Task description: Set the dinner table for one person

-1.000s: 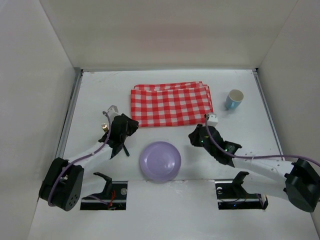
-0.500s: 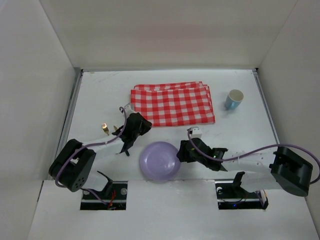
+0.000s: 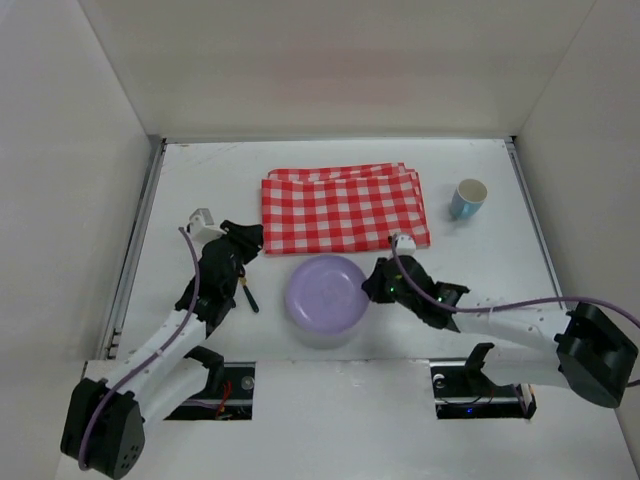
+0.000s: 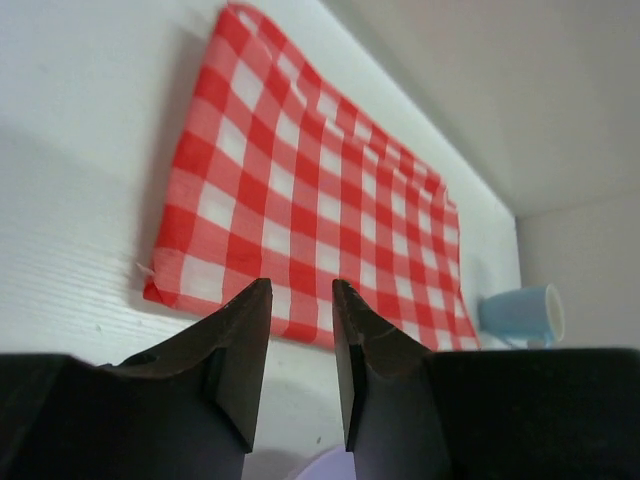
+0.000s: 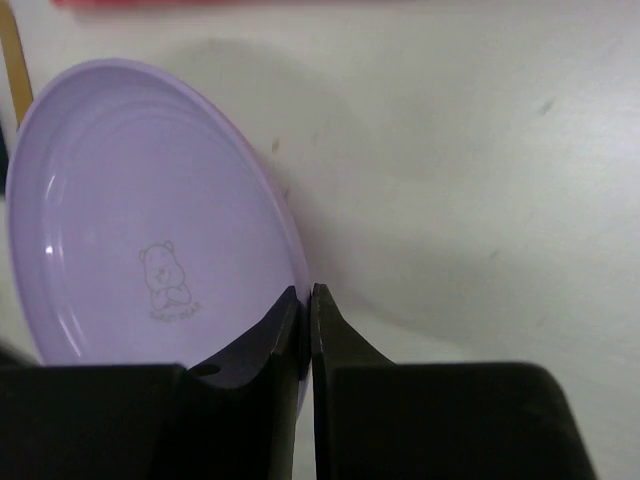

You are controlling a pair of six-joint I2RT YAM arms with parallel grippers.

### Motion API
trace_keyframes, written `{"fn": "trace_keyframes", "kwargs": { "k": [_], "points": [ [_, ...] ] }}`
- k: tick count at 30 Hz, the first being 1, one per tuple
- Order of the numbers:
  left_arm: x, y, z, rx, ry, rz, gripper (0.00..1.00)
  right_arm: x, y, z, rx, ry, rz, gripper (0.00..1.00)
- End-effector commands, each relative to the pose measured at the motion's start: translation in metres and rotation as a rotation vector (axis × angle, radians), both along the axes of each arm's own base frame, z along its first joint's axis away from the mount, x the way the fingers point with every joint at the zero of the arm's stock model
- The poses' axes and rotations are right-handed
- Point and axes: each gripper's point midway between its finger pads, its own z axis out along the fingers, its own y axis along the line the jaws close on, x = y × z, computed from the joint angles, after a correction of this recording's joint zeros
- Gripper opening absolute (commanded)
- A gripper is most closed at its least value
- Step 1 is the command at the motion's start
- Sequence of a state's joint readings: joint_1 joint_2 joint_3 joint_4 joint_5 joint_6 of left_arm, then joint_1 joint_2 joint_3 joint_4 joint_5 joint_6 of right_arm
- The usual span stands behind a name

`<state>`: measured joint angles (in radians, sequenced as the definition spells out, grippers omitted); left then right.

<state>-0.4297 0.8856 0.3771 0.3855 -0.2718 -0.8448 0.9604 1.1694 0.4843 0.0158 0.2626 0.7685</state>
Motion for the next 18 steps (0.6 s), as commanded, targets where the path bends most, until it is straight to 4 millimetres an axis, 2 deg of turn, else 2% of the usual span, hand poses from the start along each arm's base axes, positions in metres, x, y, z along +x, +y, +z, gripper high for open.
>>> {"fn": "trace_keyframes", "kwargs": {
  "k": [1,6,9,14,18],
  "points": [
    [-0.001,0.027,0.003,0.052,-0.036,0.072,0.29,0.06,-0.004,0.061,0.086,-0.14,-0.11,0.11],
    [-0.001,0.026,-0.019,0.067,0.015,0.061,0.31,0.142,-0.024,0.095,0.093,-0.203,-0.255,0.11],
    [-0.002,0.023,-0.031,0.066,0.027,0.05,0.31,0.19,-0.03,0.104,0.105,-0.216,-0.328,0.12],
    [-0.002,0.016,-0.034,0.072,0.031,0.025,0.31,0.242,-0.029,0.085,0.082,-0.157,-0.385,0.12],
    [-0.003,0.015,-0.031,0.063,0.015,0.018,0.32,0.269,-0.026,0.062,0.076,-0.091,-0.409,0.12]
  ]
}}
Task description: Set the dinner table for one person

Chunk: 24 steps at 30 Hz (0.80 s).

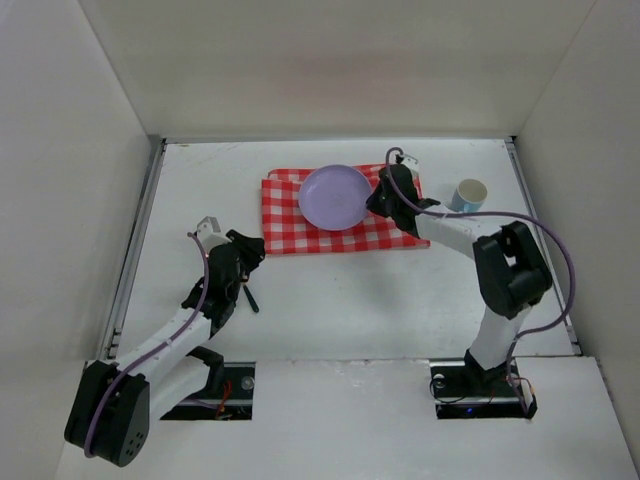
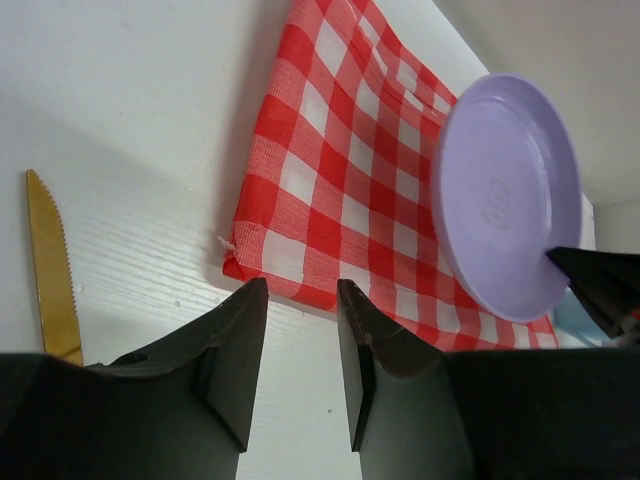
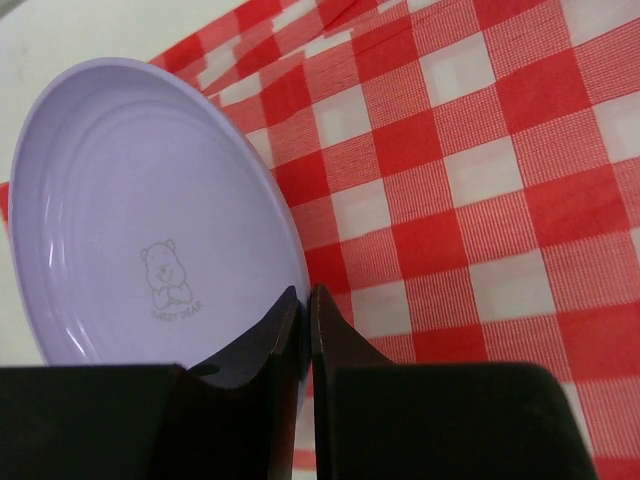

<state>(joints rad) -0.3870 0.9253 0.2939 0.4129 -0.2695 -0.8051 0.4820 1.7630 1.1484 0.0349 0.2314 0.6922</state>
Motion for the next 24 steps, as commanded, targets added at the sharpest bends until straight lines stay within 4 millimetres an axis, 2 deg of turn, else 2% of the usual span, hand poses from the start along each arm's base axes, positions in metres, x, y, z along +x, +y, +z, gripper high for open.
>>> {"fn": "trace_keyframes", "kwargs": {
  "k": [1,3,8,10,13,15,16,22,24],
  "points": [
    [0.004,-0.004,0.013,-0.011,-0.064,-0.015,0.32,0.024,0.013,0.01,0.064,-0.006,0.007,0.12],
    [0.004,-0.005,0.01,-0.02,-0.05,-0.019,0.32,0.03,0.022,0.004,0.073,0.011,0.026,0.12],
    [0.004,-0.006,0.008,-0.02,-0.045,-0.024,0.32,0.034,0.029,-0.015,0.074,0.066,0.023,0.15],
    [0.005,-0.005,0.007,-0.025,-0.041,-0.022,0.32,0.033,0.029,-0.02,0.06,0.08,0.028,0.24],
    [0.004,-0.006,0.007,-0.017,-0.043,-0.021,0.32,0.027,0.027,-0.019,0.031,0.089,0.047,0.44],
    [0.005,-0.008,0.004,-0.017,-0.03,-0.022,0.32,0.022,0.023,-0.011,-0.001,0.069,0.068,0.57],
    [0.005,-0.008,0.002,-0.018,-0.025,-0.025,0.32,0.019,0.019,-0.006,-0.014,0.057,0.07,0.6],
    [0.005,-0.013,0.003,-0.018,-0.03,-0.036,0.32,-0.015,-0.012,0.041,-0.049,-0.055,0.053,0.62],
    [0.005,-0.015,0.004,-0.022,-0.032,-0.043,0.32,-0.028,-0.032,0.061,-0.059,-0.109,0.017,0.57]
  ]
}}
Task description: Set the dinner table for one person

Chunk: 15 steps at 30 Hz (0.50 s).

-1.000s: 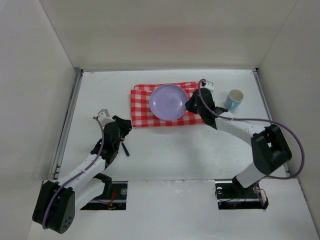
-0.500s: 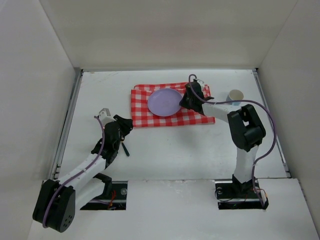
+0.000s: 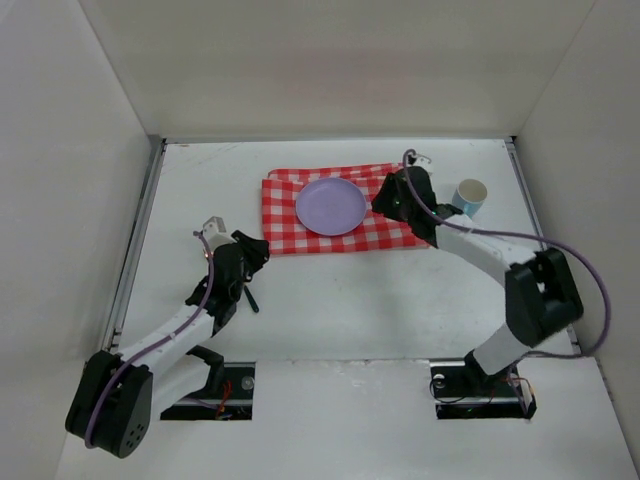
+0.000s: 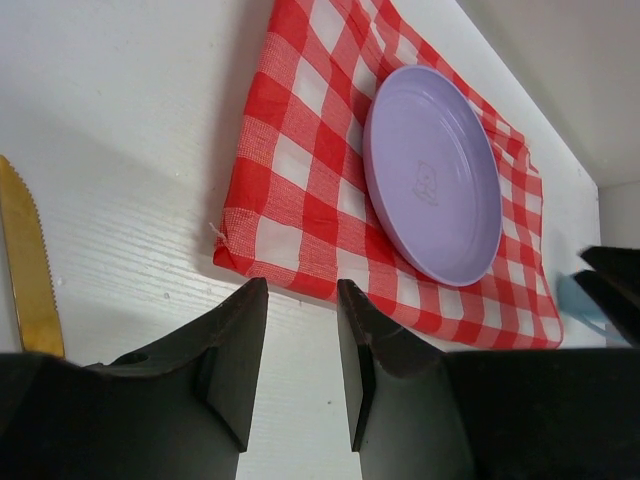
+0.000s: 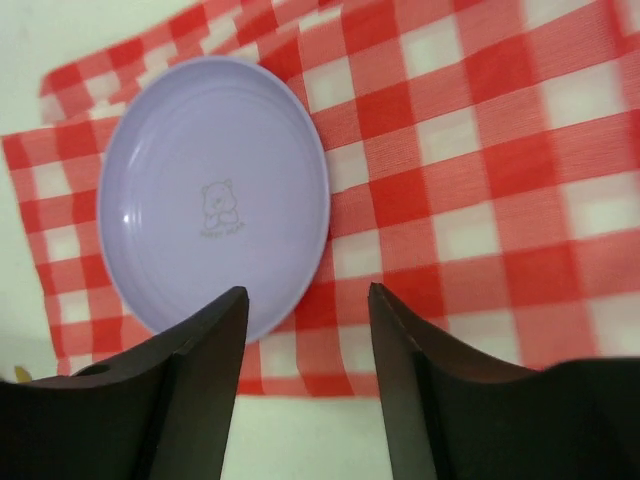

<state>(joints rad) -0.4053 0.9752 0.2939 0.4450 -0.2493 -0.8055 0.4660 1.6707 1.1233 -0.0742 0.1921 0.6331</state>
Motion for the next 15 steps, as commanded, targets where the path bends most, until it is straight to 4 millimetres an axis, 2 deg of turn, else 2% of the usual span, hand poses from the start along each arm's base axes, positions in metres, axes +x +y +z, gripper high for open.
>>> {"fn": "trace_keyframes", "kwargs": {
  "k": [1,3,5,8,9,11,12,13,15],
  "points": [
    [0.004,-0.006,0.013,-0.023,-0.056,-0.007,0.32,-0.012,-0.033,0.061,-0.018,-0.176,-0.063,0.5],
    [0.004,-0.007,0.012,-0.02,-0.054,-0.008,0.32,-0.023,-0.065,0.076,-0.039,-0.22,-0.141,0.31],
    [0.004,-0.01,0.012,-0.027,-0.049,-0.021,0.32,-0.035,-0.109,0.089,-0.071,-0.262,-0.258,0.17],
    [0.003,-0.014,0.017,-0.033,-0.066,-0.03,0.32,-0.049,-0.164,0.088,-0.13,-0.267,-0.419,0.14],
    [0.003,-0.014,0.017,-0.033,-0.068,-0.029,0.32,-0.054,-0.184,0.084,-0.155,-0.253,-0.473,0.16],
    [0.002,-0.014,0.016,-0.035,-0.063,-0.033,0.32,-0.058,-0.206,0.077,-0.177,-0.232,-0.526,0.3],
    [0.002,-0.015,0.017,-0.037,-0.065,-0.036,0.32,-0.057,-0.217,0.071,-0.203,-0.214,-0.544,0.49],
    [0.002,-0.015,0.019,-0.04,-0.07,-0.037,0.32,-0.056,-0.226,0.064,-0.236,-0.192,-0.552,0.6],
    [0.002,-0.014,0.02,-0.034,-0.079,-0.033,0.32,-0.053,-0.238,0.056,-0.272,-0.163,-0.569,0.64]
  ]
}}
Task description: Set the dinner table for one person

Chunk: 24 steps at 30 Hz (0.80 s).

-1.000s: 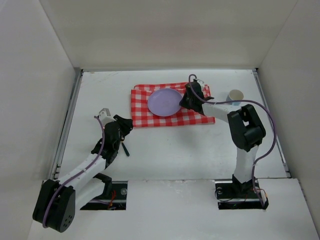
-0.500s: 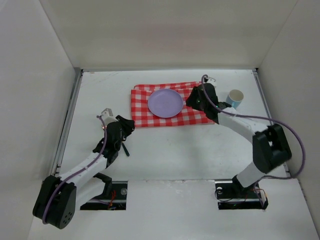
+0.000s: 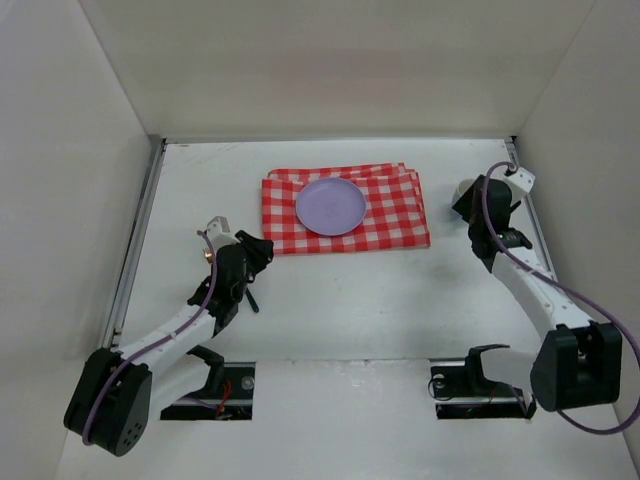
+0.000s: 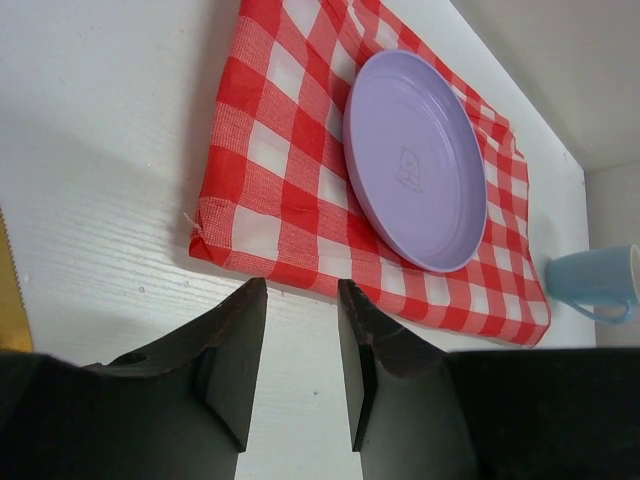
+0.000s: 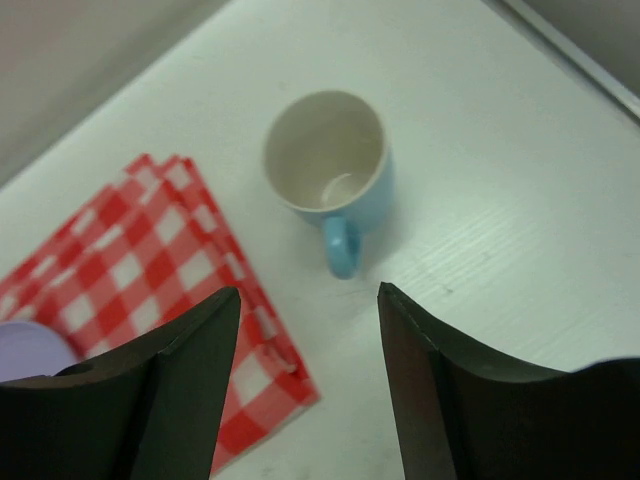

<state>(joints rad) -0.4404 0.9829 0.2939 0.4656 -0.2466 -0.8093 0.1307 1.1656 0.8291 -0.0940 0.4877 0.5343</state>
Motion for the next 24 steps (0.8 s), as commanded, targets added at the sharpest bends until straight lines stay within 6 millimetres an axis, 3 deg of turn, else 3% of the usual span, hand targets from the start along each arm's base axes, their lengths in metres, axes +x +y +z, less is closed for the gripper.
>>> {"fn": "trace_keyframes", "kwargs": {
  "k": [1,5,10,17,24],
  "points": [
    [0.004,-0.002,0.016,-0.025,-0.064,0.005,0.32,0.001,-0.022,-0.021,-0.073,0.087,-0.044,0.65],
    [0.004,-0.002,0.016,-0.029,-0.055,-0.005,0.32,0.021,-0.009,-0.029,-0.049,0.11,0.022,0.65],
    [0.006,0.006,0.014,-0.034,-0.047,0.015,0.33,0.039,-0.011,-0.033,-0.082,0.149,0.022,0.65],
    [0.006,0.007,0.013,-0.041,-0.042,0.014,0.33,0.056,-0.011,-0.061,-0.065,0.197,0.015,0.61],
    [0.007,0.007,0.011,-0.045,-0.04,0.017,0.33,0.057,-0.019,-0.079,-0.052,0.221,-0.022,0.55]
  ]
}}
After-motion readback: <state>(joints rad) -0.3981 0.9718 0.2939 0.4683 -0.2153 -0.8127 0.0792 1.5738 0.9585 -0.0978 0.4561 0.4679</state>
